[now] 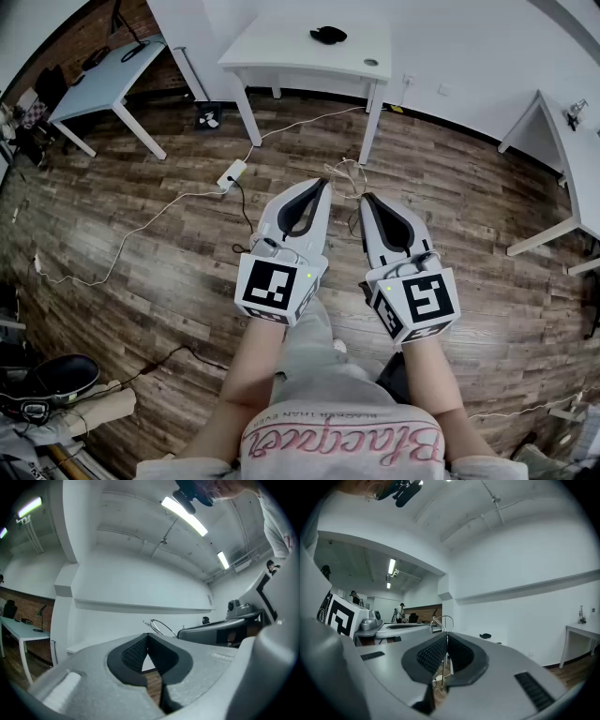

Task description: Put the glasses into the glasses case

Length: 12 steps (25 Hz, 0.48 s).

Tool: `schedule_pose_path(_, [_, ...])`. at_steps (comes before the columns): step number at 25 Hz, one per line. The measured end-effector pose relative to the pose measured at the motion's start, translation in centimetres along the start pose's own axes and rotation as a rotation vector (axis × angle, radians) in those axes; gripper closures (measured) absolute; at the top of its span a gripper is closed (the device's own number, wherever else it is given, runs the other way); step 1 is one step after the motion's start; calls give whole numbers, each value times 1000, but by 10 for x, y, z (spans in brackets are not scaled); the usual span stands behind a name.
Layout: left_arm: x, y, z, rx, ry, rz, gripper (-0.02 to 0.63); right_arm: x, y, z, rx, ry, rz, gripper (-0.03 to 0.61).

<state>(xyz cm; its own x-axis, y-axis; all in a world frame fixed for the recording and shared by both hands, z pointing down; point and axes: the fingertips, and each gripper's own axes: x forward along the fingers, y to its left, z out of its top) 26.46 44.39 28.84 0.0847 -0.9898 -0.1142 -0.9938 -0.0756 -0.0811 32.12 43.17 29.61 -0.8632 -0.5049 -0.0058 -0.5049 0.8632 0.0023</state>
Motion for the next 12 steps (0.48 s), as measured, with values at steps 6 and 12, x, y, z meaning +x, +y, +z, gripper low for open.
schedule_pose_path(6, [-19, -27, 6, -5, 0, -2, 611, -32, 1, 3, 15, -5, -22, 566])
schedule_pose_path(12, [-21, -26, 1, -12, 8, -5, 611, -31, 6, -7, 20, 11, -15, 566])
